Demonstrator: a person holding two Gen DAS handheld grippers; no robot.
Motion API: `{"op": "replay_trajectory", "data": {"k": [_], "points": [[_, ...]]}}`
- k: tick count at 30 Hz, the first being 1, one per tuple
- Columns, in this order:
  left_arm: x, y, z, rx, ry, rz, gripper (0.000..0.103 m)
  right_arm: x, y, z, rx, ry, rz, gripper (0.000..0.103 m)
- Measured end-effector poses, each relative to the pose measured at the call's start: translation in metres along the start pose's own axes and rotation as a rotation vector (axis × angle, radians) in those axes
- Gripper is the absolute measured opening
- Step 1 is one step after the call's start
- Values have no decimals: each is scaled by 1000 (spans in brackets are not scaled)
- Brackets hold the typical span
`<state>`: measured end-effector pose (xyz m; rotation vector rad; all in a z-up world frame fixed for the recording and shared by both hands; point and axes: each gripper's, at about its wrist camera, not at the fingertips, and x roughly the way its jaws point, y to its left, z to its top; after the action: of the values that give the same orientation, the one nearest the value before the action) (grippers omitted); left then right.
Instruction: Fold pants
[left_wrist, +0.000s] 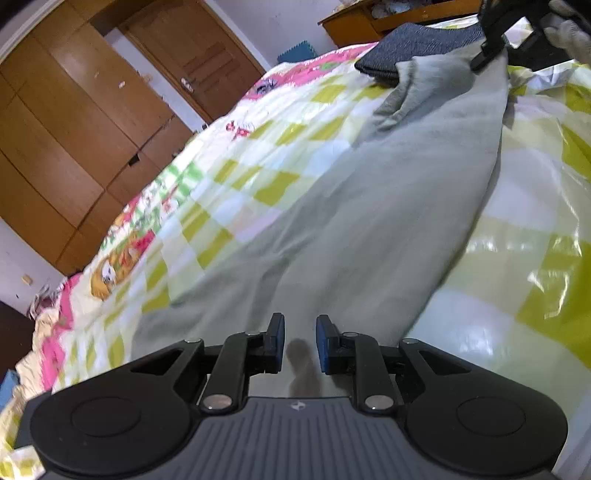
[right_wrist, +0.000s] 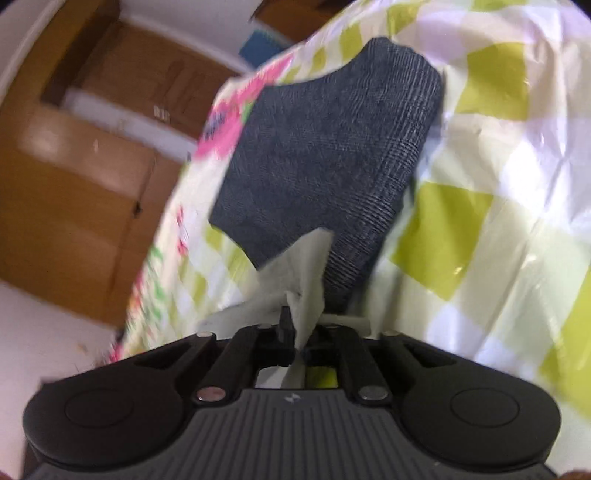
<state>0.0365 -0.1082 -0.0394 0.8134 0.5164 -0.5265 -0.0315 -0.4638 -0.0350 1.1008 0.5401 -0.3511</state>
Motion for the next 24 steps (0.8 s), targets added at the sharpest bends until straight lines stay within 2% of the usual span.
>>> {"op": "replay_trajectory", "data": {"k": [2,5,7,8,9,10,13,14,17,19,20,21,24], "points": [[-6,5,-10,9,2,14,35,-22,11,-3,-114,-27,-91,38],[-17,26,-32,1,19,56,35,-60,27,-15,-263,-139,-210,41],[-19,42,-47,-27,41,86,35,-74,54,-28,-399,-152,-200,41],[-18,49,-53,-41,51,103,35,-72,75,-37,-476,-124,-148,41],[-17,56,-60,-55,61,122,35,-64,97,-47,-546,-69,-82,41],[-14,62,-65,-67,68,141,35,-46,123,-61,-621,26,0,41],[-4,78,-76,-123,81,185,35,25,187,-109,-724,293,249,39],[-1,82,-78,-147,80,187,35,50,204,-125,-750,365,291,39],[8,95,-81,-209,72,188,35,127,256,-168,-841,502,355,39],[13,100,-83,-247,68,180,35,169,275,-186,-872,577,382,41],[16,102,-84,-262,67,174,35,189,282,-194,-896,623,388,39],[19,104,-84,-272,66,170,35,205,287,-198,-929,647,370,39],[25,108,-87,-296,54,164,35,220,281,-213,-987,726,336,41]]}}
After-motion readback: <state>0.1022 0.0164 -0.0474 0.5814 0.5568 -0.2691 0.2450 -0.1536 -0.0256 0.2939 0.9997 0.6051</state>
